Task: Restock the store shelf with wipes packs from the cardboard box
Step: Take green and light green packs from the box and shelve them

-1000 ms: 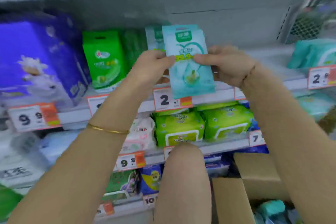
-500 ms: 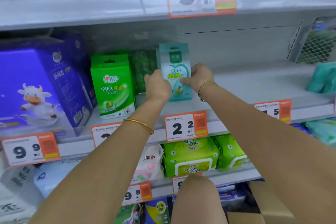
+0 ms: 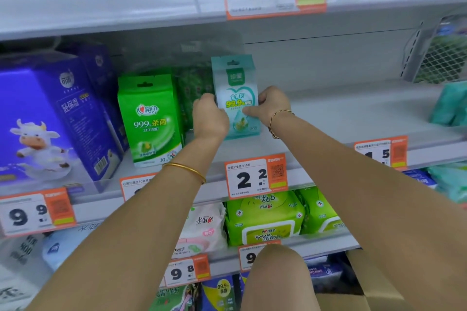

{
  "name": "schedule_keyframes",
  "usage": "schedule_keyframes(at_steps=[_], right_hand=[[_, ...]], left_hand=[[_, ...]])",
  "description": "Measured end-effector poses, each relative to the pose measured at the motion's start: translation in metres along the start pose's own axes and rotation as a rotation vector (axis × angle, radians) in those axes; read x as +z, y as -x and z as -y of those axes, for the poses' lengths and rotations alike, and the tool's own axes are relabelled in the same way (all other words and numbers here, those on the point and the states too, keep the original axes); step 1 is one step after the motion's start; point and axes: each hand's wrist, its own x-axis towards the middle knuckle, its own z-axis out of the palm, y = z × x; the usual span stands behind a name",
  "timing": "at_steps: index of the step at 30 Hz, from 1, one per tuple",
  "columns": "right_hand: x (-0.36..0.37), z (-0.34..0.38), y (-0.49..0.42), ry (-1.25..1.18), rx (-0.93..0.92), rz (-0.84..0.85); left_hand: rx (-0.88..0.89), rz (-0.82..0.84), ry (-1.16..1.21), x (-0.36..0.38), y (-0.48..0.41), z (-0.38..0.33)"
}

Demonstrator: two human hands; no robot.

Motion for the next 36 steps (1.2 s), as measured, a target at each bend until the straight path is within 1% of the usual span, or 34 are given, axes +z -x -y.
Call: schedule_keyframes(at_steps=[3,4,6,8,10,12,13,15,17,20,22,24,25,27,31,33,34,36], right_hand=[[-0.004,-0.001,0.002,-0.026,0.020,0.018],[-0.008,0.000,0.005,-0.034,0.011,0.004],[-0.021,0.000,0.018,-0.093,-0.031,-0.035],[-0.040,-0.003,0.045,-0.249,-0.078,-0.066],[-0.071,-0.018,0.090,-0.407,-0.115,-0.036],[-0.106,-0.048,0.142,-0.485,-0.124,0.033],[-0.121,-0.071,0.166,-0.487,-0.081,0.064],[-0.140,-0.130,0.205,-0.415,0.104,0.138],[-0.146,-0.202,0.232,-0.326,0.360,0.221],[-0.133,-0.315,0.264,-0.183,0.727,0.281],[-0.112,-0.373,0.284,-0.075,0.892,0.286],[-0.085,-0.411,0.304,0.024,1.014,0.336],[-0.071,-0.424,0.314,0.083,1.048,0.409],[-0.046,-0.441,0.327,0.207,1.046,0.573],[-0.006,-0.463,0.337,0.319,0.957,0.676],[0.005,-0.470,0.335,0.432,0.950,0.649],[0.008,-0.474,0.334,0.479,0.984,0.604],[0.008,-0.480,0.334,0.493,1.050,0.516]], left_hand=[[-0.029,-0.059,-0.002,-0.006,0.017,-0.009],[-0.010,-0.092,0.018,-0.009,0.027,-0.013],[0.101,-0.134,0.109,-0.014,0.050,-0.022],[0.248,-0.126,0.226,-0.012,0.083,-0.031],[0.330,-0.028,0.346,-0.004,0.128,-0.040],[0.338,0.168,0.421,0.014,0.176,-0.043],[0.322,0.280,0.422,0.028,0.197,-0.041],[0.237,0.507,0.388,0.065,0.234,-0.031],[0.142,0.728,0.324,0.105,0.263,-0.020],[0.061,1.027,0.139,0.162,0.297,-0.008],[0.031,1.124,0.050,0.188,0.314,-0.002],[0.016,1.164,-0.041,0.205,0.327,0.004],[0.021,1.177,-0.081,0.211,0.331,0.007],[0.029,1.186,-0.130,0.220,0.334,0.010],[0.008,1.169,-0.159,0.233,0.331,0.012],[-0.007,1.173,-0.177,0.238,0.329,0.017],[-0.011,1.173,-0.187,0.240,0.328,0.019],[-0.024,1.181,-0.197,0.242,0.326,0.023]])
